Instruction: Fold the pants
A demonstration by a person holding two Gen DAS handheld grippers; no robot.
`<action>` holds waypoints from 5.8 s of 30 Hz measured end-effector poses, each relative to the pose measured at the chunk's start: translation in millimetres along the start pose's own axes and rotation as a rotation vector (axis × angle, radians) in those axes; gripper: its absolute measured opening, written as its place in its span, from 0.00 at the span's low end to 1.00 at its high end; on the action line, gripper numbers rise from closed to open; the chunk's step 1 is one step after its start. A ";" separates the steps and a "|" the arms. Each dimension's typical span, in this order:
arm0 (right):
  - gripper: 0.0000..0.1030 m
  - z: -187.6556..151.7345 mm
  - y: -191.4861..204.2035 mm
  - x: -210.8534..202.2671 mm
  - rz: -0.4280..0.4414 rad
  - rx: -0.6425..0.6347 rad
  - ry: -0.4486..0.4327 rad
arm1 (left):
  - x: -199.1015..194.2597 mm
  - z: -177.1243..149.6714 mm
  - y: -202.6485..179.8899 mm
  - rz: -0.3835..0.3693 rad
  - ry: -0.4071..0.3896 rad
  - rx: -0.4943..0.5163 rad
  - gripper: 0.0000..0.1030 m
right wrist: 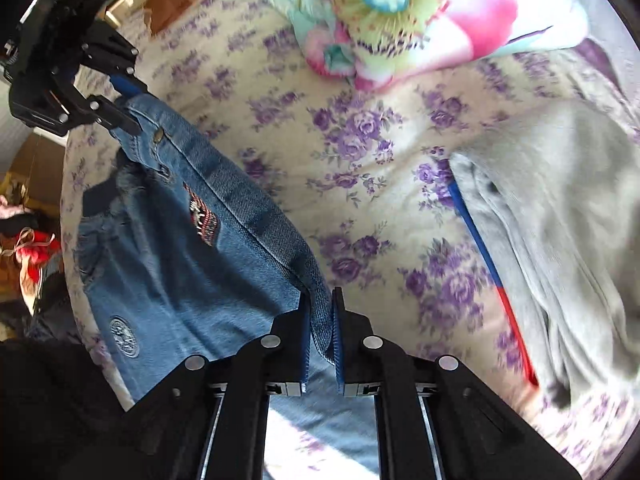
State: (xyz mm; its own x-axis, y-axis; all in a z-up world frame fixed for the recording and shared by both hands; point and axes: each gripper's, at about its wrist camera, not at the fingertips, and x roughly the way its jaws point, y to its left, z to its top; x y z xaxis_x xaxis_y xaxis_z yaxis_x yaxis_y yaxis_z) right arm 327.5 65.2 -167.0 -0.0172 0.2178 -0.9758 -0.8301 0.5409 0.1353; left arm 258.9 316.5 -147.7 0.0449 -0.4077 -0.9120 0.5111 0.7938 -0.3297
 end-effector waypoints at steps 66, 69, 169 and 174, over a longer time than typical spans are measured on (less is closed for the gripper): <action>0.47 -148.5 213.1 16.6 0.145 0.122 -0.079 | 81.7 -186.7 -113.5 0.106 -0.137 -0.770 0.02; 0.48 -139.9 152.4 -24.6 0.021 0.239 -0.097 | 82.0 -179.5 -124.0 0.196 -0.118 -0.744 0.02; 0.59 -33.0 80.5 115.4 0.464 0.342 0.032 | 200.3 -79.6 -225.5 0.150 0.107 -0.385 0.01; 0.37 -29.2 80.3 99.7 0.534 0.312 -0.033 | 199.0 -79.8 -224.5 0.149 0.101 -0.381 0.01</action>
State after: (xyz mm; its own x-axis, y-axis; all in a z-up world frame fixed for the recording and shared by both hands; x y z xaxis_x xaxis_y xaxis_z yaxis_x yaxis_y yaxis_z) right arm 242.9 106.6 -258.5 -0.3639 0.5467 -0.7541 -0.5097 0.5608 0.6525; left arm 84.6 93.2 -274.7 0.0004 -0.2451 -0.9695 0.1507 0.9584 -0.2422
